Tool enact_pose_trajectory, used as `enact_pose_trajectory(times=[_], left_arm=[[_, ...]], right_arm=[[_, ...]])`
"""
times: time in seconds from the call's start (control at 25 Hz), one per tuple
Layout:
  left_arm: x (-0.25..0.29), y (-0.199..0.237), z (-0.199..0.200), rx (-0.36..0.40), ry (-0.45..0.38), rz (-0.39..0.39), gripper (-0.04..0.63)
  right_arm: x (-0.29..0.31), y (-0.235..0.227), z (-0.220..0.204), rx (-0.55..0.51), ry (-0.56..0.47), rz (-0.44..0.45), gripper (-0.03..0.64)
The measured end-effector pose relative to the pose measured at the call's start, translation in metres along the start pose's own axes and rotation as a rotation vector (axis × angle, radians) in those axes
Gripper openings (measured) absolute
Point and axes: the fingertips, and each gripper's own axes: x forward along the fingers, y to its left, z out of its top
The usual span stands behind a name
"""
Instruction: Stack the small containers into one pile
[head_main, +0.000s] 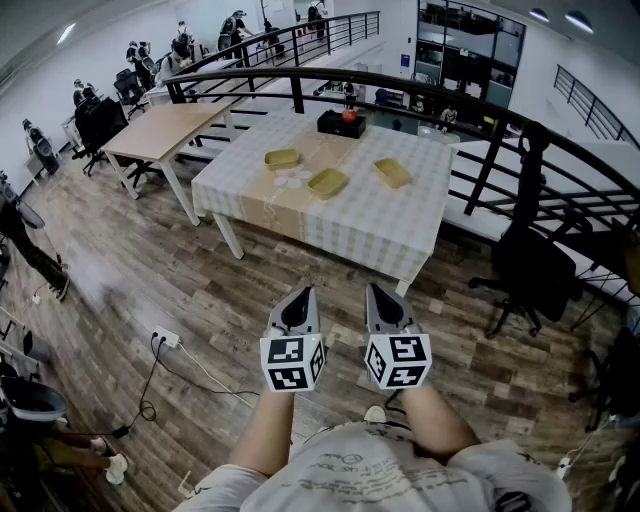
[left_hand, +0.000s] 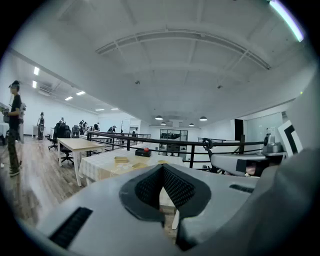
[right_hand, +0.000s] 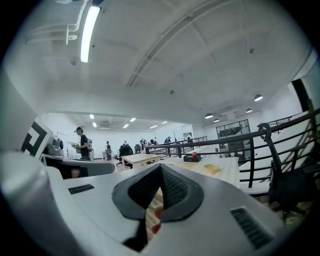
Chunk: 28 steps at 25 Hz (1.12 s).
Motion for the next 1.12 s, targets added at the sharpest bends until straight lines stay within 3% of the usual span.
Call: enact_pose_trajectory(times=[0.28,0.68,1.12], left_arm=[[-0.007,0.022,-0.001,0.003,-0.007,-0.001,0.003],[-0.014,0.051,-0.008,-0.003,-0.001,-0.015,0.003],[0.028,0.078,-0.007,0.006,0.011,-0.022,0.003]], right_arm=[[0.012,0.019,0.004,0.040,-0.034,-0.004,-0.002],[0.021,0.045,-0.005,0.020,-0.027,-0.020,-0.002],[0.079,0.037,-0.005,0.019,-0.028,-0.031,-0.002]])
